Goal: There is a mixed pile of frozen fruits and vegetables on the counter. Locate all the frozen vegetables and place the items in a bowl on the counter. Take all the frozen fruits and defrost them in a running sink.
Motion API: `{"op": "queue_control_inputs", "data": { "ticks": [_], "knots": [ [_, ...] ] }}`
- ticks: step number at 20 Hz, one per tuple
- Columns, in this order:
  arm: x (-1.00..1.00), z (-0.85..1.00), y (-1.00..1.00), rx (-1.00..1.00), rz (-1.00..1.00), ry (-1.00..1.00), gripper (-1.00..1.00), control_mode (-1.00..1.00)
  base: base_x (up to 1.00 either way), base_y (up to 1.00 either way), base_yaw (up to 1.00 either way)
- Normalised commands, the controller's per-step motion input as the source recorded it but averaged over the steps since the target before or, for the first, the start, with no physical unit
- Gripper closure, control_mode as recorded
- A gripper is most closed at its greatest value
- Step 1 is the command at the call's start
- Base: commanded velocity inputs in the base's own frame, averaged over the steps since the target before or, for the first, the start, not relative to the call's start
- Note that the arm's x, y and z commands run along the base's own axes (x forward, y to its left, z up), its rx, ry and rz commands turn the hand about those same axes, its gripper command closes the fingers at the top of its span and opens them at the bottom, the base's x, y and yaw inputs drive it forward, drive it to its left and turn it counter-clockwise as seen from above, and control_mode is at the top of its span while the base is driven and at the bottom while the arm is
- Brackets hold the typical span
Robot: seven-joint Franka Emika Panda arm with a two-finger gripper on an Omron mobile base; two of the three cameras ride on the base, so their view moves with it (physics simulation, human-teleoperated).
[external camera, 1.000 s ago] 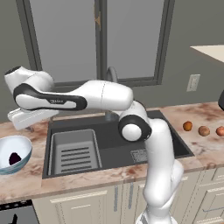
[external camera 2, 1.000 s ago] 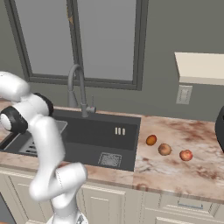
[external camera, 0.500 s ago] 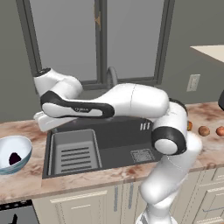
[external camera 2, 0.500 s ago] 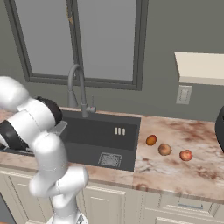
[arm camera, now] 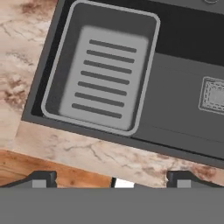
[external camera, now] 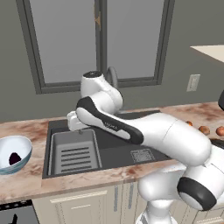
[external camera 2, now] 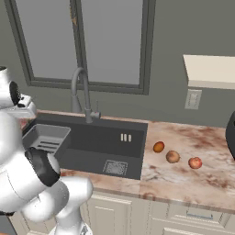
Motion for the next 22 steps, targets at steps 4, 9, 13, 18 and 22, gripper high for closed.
{"op": "queue_control_inputs", "data": {
  "ticks": [4, 9, 13, 18, 22],
  "knots": [
    [-0.68, 0.01, -0.61, 0.08, 0.13, 0.10, -1.00, -1.00, 0.00, 0.00, 0.00],
    [-0.46, 0.00, -0.66, -0.03, 0.03, 0.15, -1.00, -1.00, 0.00, 0.00, 0.00],
    [-0.13, 0.00, -0.77, -0.15, -0.13, 0.06, -1.00, -1.00, 0.00, 0.00, 0.00],
    [-0.02, -0.01, -0.70, -0.16, -0.19, 0.04, -1.00, -1.00, 0.00, 0.00, 0.00],
    [0.00, 0.00, -0.65, -0.16, -0.22, 0.07, -1.00, -1.00, 0.00, 0.00, 0.00]
  ]
}}
